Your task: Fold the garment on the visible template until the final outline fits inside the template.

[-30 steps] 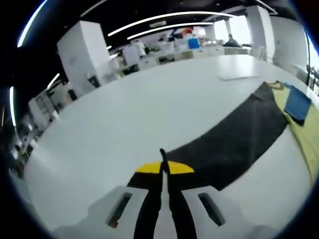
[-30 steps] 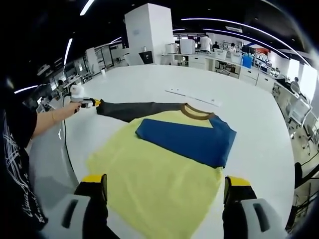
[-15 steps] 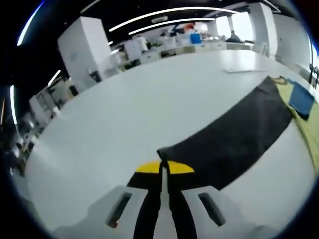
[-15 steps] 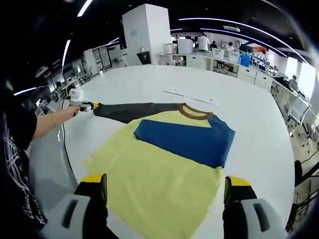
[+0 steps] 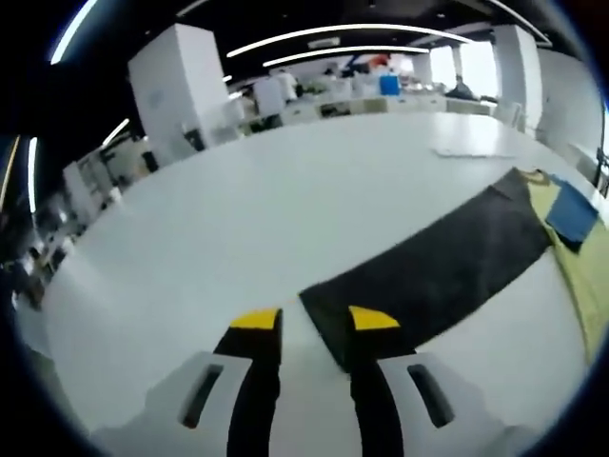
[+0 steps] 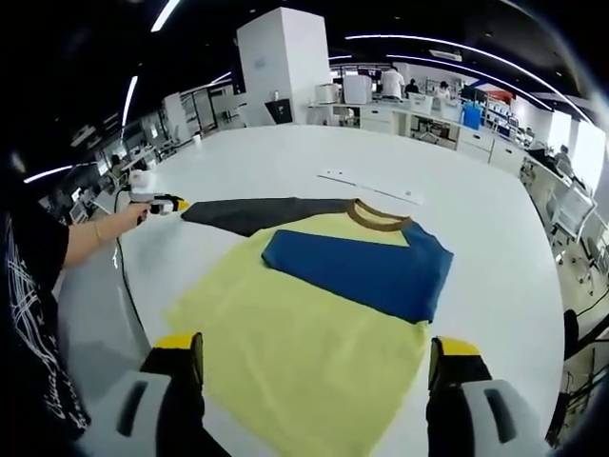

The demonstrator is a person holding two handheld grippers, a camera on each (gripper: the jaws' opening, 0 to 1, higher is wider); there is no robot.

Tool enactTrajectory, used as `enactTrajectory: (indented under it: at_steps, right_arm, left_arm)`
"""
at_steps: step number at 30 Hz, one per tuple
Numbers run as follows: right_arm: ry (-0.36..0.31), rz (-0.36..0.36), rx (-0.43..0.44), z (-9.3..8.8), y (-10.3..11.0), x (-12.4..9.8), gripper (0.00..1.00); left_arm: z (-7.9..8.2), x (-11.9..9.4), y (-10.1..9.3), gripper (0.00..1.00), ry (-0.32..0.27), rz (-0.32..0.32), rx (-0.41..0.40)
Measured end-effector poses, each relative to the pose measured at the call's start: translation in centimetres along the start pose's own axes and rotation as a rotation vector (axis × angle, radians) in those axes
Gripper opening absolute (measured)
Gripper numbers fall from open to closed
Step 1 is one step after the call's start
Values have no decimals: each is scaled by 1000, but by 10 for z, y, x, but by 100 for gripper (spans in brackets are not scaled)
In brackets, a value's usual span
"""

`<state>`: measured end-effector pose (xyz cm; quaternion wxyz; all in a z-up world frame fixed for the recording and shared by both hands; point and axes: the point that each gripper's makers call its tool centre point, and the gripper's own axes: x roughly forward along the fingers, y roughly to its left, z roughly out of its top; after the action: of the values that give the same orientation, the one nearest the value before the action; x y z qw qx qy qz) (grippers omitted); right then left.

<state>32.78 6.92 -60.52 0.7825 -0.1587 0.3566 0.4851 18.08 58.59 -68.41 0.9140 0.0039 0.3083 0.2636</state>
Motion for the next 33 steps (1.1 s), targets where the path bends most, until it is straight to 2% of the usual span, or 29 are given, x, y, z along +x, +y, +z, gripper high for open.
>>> enactTrajectory:
  at_steps: [6, 10, 20, 27, 33]
  right_arm:
    - [-14, -9, -6, 1, 2, -4, 99]
    - [-17, -11, -10, -1, 2, -6, 99]
    - [-32, -23, -3, -2, -1, -11, 99]
    - [-44, -23, 17, -7, -3, -11, 99]
    - [-64, -17, 32, -6, -4, -10, 99]
  left_arm:
    - [-9, -5, -12, 28, 33, -29, -26]
    - [-19, -5, -17, 26, 58, -37, -74]
    - [-36, -7, -12, 21, 120, -9, -150]
    - [-38, -5, -16, 15, 137, -19, -245]
    - [-38, -2, -16, 12, 134, -15, -258]
